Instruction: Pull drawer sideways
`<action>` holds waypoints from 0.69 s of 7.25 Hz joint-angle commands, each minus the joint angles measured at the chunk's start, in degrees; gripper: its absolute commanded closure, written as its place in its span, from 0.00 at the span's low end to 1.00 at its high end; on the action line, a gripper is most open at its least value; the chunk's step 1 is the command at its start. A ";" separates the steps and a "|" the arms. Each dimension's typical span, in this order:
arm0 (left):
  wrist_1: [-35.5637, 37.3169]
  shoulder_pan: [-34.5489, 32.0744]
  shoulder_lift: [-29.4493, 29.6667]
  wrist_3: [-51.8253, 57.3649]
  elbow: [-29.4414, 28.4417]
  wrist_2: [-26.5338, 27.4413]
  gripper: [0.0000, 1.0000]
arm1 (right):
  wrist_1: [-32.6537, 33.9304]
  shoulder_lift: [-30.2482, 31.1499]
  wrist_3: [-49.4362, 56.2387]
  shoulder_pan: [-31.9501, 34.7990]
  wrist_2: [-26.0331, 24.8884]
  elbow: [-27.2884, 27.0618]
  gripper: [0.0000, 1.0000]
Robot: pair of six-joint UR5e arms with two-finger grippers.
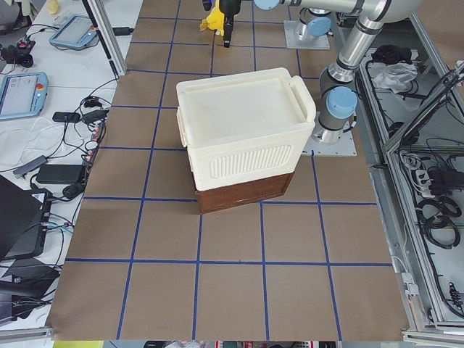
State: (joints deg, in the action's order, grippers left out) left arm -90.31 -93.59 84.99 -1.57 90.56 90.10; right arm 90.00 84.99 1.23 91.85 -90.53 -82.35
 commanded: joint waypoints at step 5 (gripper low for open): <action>0.39 -0.01 0.53 0.08 0.31 0.07 0.00 | 0.00 0.00 0.09 0.00 0.00 0.00 0.00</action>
State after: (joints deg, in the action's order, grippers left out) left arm -89.96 -93.60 85.37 -1.49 90.73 90.12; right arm 90.00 84.99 1.25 91.85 -90.53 -82.35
